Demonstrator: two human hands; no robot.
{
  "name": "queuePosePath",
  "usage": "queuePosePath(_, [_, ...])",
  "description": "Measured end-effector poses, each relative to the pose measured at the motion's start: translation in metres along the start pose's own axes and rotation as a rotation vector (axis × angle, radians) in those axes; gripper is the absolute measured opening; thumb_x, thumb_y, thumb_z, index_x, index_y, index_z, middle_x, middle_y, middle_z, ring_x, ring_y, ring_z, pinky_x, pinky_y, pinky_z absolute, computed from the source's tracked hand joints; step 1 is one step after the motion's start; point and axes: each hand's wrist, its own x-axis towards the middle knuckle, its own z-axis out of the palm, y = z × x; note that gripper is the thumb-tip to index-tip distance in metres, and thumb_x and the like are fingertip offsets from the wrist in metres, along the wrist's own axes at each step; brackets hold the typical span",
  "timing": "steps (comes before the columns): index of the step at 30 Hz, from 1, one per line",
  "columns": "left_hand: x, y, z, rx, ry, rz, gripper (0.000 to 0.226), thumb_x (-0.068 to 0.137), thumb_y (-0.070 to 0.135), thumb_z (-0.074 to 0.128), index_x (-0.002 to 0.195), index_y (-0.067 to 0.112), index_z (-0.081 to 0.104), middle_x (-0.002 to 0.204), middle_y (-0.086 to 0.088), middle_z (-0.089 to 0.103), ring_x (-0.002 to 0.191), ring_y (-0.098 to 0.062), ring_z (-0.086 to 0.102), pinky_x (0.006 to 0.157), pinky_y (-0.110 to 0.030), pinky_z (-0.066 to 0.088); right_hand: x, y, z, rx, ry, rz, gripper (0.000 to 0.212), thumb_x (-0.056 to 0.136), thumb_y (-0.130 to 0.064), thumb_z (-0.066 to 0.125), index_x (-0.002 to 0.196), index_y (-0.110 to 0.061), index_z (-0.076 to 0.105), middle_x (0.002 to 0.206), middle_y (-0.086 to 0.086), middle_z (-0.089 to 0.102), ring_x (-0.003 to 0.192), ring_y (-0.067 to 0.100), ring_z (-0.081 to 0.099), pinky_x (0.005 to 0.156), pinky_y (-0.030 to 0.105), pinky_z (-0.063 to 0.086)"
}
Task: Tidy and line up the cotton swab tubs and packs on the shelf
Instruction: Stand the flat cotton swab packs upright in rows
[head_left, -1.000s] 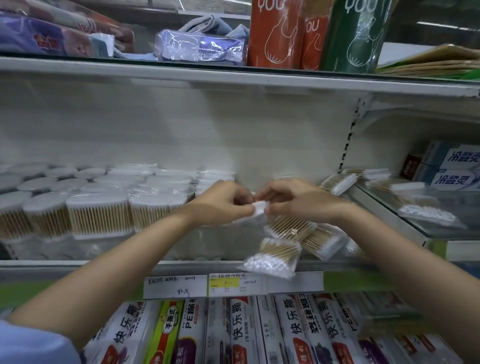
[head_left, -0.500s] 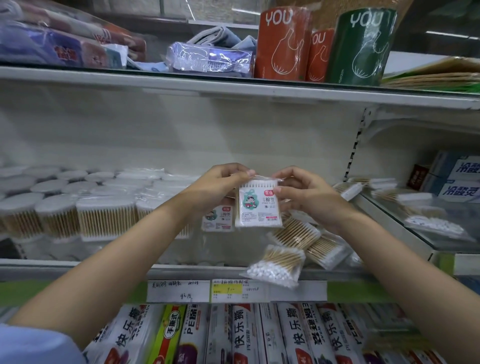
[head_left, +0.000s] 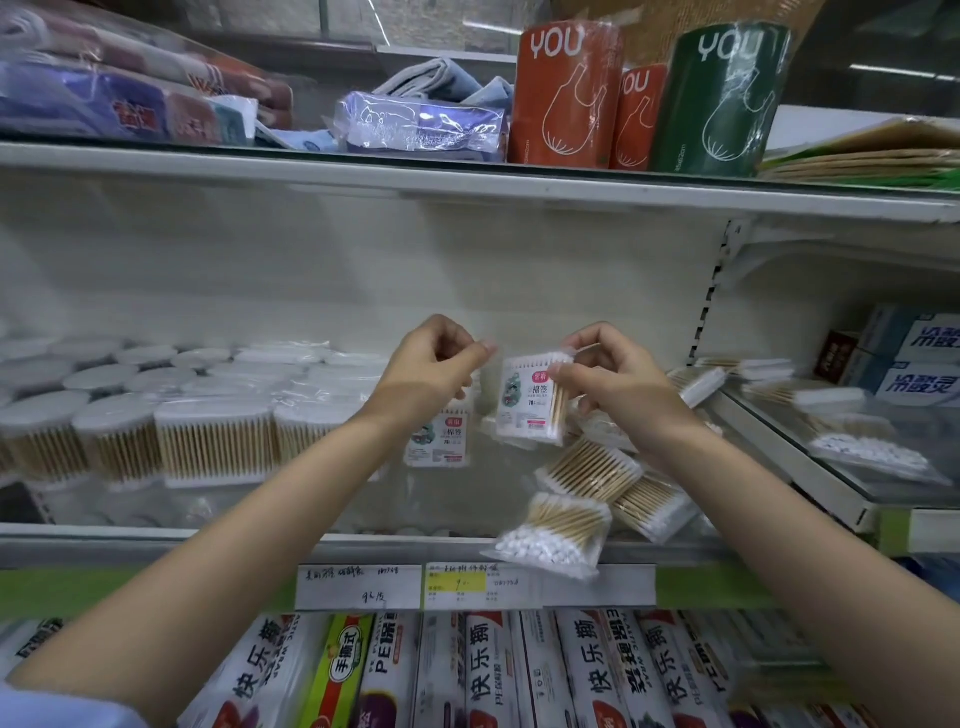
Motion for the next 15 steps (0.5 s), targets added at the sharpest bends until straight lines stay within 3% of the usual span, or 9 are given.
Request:
queuePosePath(4, [-0.013, 0.005, 0.013, 0.044, -0.204, -0.033, 0.041, 0.069, 0.038, 0.08, 0.096, 0.018, 0.056, 0.093, -0.003, 0.067, 0.085, -0.018, 0.066, 0.073, -0.033, 0.056, 0.0, -0.003, 0.009, 0.032, 0.029, 0.0, 0.017, 0.082, -0.006, 0.068, 0.085, -0.012, 0.052, 0.074, 0.008, 0.059, 0.056, 0.01, 0.055, 0.048, 0.019, 0.044])
queuePosePath(6, [-0.014, 0.005, 0.016, 0.114, -0.206, -0.006, 0.047, 0.062, 0.035, 0.085, 0.098, 0.023, 0.056, 0.094, 0.002, 0.066, 0.088, -0.013, 0.065, 0.076, -0.029, 0.055, 0.0, -0.004, 0.015, 0.009, 0.015, 0.005, 0.019, 0.081, -0.007, 0.07, 0.082, -0.014, 0.052, 0.071, 0.006, 0.058, 0.052, 0.01, 0.055, 0.048, 0.02, 0.045])
queuePosePath(9, [-0.013, 0.002, 0.015, 0.094, -0.189, 0.01, 0.042, 0.068, 0.017, 0.082, 0.104, 0.015, 0.059, 0.096, -0.004, 0.068, 0.087, -0.017, 0.066, 0.077, -0.029, 0.056, -0.002, -0.006, 0.019, 0.032, -0.024, 0.018, 0.017, 0.082, -0.004, 0.068, 0.084, -0.011, 0.053, 0.07, 0.006, 0.057, 0.051, 0.008, 0.058, 0.048, 0.019, 0.048])
queuePosePath(13, [-0.013, -0.004, 0.008, -0.107, -0.225, -0.085, 0.034, 0.082, 0.0, 0.067, 0.115, 0.005, 0.059, 0.096, -0.008, 0.068, 0.077, -0.011, 0.065, 0.064, -0.018, 0.054, -0.005, -0.008, 0.012, 0.091, -0.035, 0.021, 0.014, 0.085, -0.003, 0.064, 0.097, -0.004, 0.056, 0.076, 0.01, 0.062, 0.059, 0.011, 0.061, 0.053, 0.019, 0.049])
queuePosePath(15, [-0.012, -0.009, 0.003, -0.21, -0.237, -0.139, 0.031, 0.085, 0.0, 0.062, 0.115, 0.005, 0.058, 0.096, -0.009, 0.069, 0.082, -0.013, 0.066, 0.072, -0.023, 0.054, -0.004, -0.006, 0.008, 0.047, 0.009, 0.026, 0.016, 0.086, -0.004, 0.063, 0.101, -0.004, 0.057, 0.074, 0.006, 0.06, 0.057, 0.012, 0.056, 0.05, 0.018, 0.046])
